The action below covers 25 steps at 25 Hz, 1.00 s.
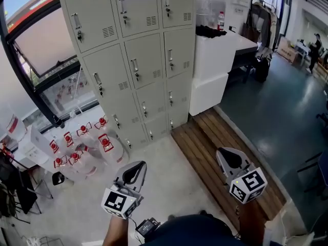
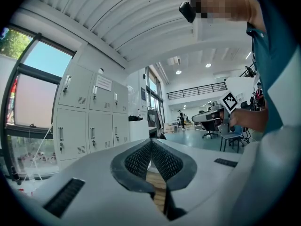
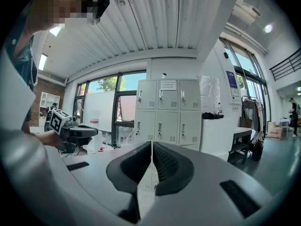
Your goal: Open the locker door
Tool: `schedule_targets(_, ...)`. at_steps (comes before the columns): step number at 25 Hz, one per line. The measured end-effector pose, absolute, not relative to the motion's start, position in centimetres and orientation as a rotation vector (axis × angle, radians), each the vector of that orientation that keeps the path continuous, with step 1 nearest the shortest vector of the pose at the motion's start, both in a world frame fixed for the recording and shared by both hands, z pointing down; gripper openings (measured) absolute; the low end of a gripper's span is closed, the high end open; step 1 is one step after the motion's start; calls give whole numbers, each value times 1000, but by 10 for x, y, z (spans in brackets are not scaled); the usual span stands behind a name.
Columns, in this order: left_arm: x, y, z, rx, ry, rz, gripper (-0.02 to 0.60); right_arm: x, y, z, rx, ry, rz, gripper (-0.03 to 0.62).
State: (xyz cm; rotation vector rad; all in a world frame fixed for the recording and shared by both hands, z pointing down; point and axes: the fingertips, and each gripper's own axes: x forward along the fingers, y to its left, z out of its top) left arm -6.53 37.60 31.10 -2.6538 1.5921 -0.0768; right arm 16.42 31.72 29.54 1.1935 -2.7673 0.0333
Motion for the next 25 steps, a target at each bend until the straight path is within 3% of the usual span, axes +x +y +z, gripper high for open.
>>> schedule_targets(12,-86,362,317,-2642,1642,-97,17,143,294,298,1149,-2789,34,37)
schedule_targets(25,-85,274,318,-2513,1856,-130,17,132,156,299,951,-2883,48,37)
